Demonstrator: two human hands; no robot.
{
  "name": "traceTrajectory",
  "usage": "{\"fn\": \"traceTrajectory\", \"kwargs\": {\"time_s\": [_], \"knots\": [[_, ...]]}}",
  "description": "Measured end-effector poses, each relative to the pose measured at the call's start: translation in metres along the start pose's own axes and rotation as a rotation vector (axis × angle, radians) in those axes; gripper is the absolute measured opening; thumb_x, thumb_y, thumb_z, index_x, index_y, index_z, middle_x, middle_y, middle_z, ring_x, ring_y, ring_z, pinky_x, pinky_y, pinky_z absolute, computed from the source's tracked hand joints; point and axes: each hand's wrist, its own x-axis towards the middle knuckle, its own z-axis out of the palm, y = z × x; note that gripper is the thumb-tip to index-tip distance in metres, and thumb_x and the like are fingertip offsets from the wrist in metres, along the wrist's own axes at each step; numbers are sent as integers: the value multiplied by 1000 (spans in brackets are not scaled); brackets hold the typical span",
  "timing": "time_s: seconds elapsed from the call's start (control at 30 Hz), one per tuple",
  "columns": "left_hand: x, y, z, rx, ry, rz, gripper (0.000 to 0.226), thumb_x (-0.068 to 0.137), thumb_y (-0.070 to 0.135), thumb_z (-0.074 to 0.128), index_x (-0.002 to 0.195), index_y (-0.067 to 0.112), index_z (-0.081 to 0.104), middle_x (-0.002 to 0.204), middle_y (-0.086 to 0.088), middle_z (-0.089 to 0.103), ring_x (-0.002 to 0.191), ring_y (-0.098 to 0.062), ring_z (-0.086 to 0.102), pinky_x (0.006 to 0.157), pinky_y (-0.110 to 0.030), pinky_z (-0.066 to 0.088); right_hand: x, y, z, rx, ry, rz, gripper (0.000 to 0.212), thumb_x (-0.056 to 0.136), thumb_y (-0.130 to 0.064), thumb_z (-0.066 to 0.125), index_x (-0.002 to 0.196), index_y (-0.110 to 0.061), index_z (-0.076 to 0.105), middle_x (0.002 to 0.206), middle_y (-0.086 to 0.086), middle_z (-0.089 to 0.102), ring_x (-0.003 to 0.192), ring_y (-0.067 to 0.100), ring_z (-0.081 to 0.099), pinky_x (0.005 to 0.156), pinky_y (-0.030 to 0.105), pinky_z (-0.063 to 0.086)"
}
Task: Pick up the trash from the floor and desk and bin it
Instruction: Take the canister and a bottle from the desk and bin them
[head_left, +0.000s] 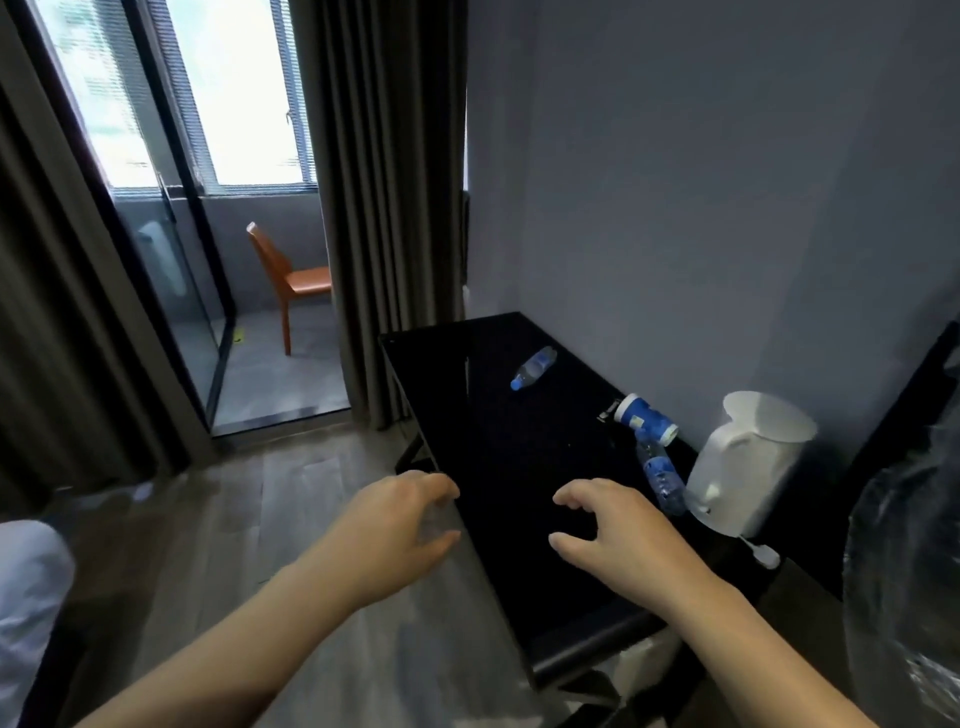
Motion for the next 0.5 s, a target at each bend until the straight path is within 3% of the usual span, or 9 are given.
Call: {"fn": "traceTrajectory", "kwargs": {"time_s": [0.2, 0.37, 0.5], "knots": [[87, -51, 19, -24, -61, 65, 37, 88, 42, 57, 123, 29, 54, 117, 13, 57, 107, -2, 55, 88, -11, 40, 77, 21, 11, -7, -32, 105, 46, 85, -44, 62, 129, -32, 53, 124, -16, 54, 113, 0, 50, 90, 17, 41], [169, -100, 30, -70, -127, 153, 38, 86, 42, 60, 122, 30, 54, 114, 14, 57, 101, -2, 55, 90, -21, 47, 138, 36, 27, 23, -10, 254, 46, 86, -41, 63, 129, -30, 52, 124, -13, 53, 115, 3, 50, 94, 19, 42], [234, -142, 26, -84, -175, 240, 41, 85, 41, 61, 124, 30, 53, 116, 15, 56, 98, 0, 54, 87, -14, 43, 186, 37, 33, 44, -10, 387, 46, 85, -42, 64, 128, -31, 53, 123, -13, 53, 113, 3, 51, 96, 23, 45]]}}
